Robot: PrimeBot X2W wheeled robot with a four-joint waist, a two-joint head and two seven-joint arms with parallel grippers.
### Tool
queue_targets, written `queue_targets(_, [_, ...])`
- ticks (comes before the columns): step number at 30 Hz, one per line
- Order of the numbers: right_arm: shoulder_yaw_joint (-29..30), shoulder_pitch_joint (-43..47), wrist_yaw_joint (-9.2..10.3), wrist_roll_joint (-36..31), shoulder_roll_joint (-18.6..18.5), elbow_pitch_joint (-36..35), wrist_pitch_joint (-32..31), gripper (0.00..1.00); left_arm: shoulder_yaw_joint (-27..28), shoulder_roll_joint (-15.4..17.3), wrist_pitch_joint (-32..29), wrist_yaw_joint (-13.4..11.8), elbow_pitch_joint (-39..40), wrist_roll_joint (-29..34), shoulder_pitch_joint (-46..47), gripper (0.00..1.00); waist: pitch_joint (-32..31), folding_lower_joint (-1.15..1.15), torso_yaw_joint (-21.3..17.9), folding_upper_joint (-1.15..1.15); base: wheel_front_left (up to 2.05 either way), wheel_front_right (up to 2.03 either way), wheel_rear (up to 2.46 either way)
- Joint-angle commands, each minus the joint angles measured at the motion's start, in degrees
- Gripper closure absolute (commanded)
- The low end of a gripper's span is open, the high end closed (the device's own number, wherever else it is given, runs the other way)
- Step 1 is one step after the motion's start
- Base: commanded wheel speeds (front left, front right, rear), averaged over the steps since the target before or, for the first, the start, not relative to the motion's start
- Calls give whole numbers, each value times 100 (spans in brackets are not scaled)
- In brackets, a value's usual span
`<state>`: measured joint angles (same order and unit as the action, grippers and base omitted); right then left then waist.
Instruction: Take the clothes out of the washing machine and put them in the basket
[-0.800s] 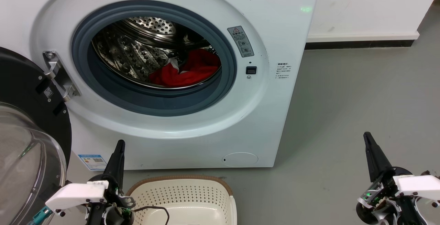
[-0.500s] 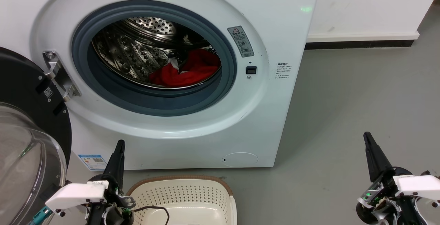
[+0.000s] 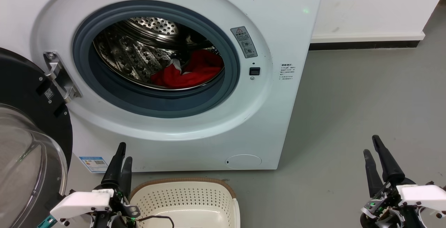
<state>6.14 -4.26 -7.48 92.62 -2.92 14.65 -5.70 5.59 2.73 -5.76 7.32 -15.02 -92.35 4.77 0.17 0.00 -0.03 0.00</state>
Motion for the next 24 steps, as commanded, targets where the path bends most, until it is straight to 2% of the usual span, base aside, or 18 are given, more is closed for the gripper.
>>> queue_targets(1, [-41,-58,-2,-1,-6,-186,70,0,-83,14,74,8,152,33,121,0,1,0,1,0,0,0,0])
queue_targets(11, [-44,102,-2,-401,-6,-461,322,0,-269,15,325,9,406,592,101,0,14,0,40,0,0,0,0])
queue_targets(24, [-10,281,-2,-1937,-6,-942,642,0,-551,16,645,12,884,2267,54,0,28,0,108,0,0,0,0])
